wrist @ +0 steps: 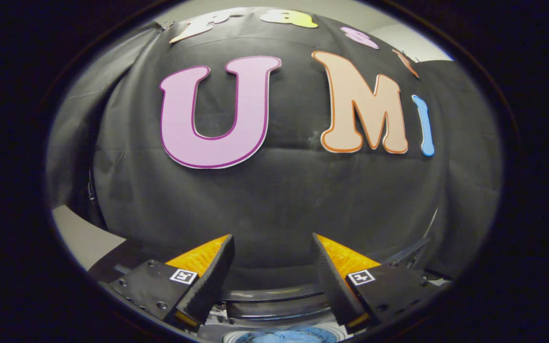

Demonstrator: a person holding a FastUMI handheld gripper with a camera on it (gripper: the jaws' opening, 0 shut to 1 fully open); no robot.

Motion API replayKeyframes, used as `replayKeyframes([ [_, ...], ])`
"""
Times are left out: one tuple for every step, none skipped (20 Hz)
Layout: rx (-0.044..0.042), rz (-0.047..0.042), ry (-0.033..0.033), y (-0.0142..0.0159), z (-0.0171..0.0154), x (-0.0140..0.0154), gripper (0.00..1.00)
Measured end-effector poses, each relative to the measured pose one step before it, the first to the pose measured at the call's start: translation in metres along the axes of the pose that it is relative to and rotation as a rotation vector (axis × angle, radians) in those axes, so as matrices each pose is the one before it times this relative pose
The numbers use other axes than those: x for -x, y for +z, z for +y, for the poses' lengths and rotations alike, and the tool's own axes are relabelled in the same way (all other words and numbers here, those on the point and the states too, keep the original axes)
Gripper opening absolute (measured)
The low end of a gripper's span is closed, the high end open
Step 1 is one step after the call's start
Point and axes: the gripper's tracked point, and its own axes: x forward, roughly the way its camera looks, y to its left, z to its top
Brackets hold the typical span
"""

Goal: Put the clothes into the washing machine and then close the washing machine lid.

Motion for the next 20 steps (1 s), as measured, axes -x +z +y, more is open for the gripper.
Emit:
replayKeyframes([
  [0.00091,0.00072,-0.00046,-0.00090,-0.00039,0.00380,0.98],
  [0.00152,-0.00373,-0.00178,0.00013,-0.00051,0.00354,0.98],
  [0.00114,0.00172,-0.00323,-0.00126,-0.00028,0.00379,0.98],
  [-0.00116,-0.00483,-0.00459,0.00035,-0.00052,0.00242,0.98],
  [0.00003,-0.00309,-0.00270,-0.00041,-0.00051,0.00316,0.98],
  [0.00041,-0.00332,0.00141,-0.00129,-0.00018,0.00336,0.98],
  [0.00058,-0.00464,0.00336,0.00012,0.00027,0.00159,0.98],
  [0.00121,-0.00742,0.00577,0.00031,0.00108,0.00158,0.98],
  [-0.00249,-0.01044,0.00415,0.00039,-0.00033,0.00155,0.98],
  [-0.00148,-0.01198,0.00266,-0.00109,0.00023,0.00261,0.98],
  [-0.00209,-0.00997,-0.00032,0.00075,-0.00100,0.00150,0.98],
  [-0.00033,-0.00333,-0.00113,-0.00071,-0.00044,0.00078,0.98],
  [0.00110,0.00049,-0.00086,-0.00092,0.00004,0.00075,0.98],
  [0.00079,0.00044,0.00062,-0.00015,0.00039,-0.00008,0.98],
  [0.00142,0.00062,0.00154,0.00026,-0.00010,0.00039,0.98],
  [0.00001,-0.00335,0.00035,0.00014,-0.00053,0.00062,0.98],
  [-0.00265,-0.00664,-0.00228,0.00026,-0.00038,0.00180,0.98],
  [-0.00091,-0.00877,-0.00237,-0.00064,-0.00044,0.00247,0.98],
  [-0.00163,-0.00890,0.00031,-0.00047,-0.00039,0.00264,0.98],
  [-0.00238,-0.01455,0.00205,0.00001,0.00008,0.00251,0.98],
])
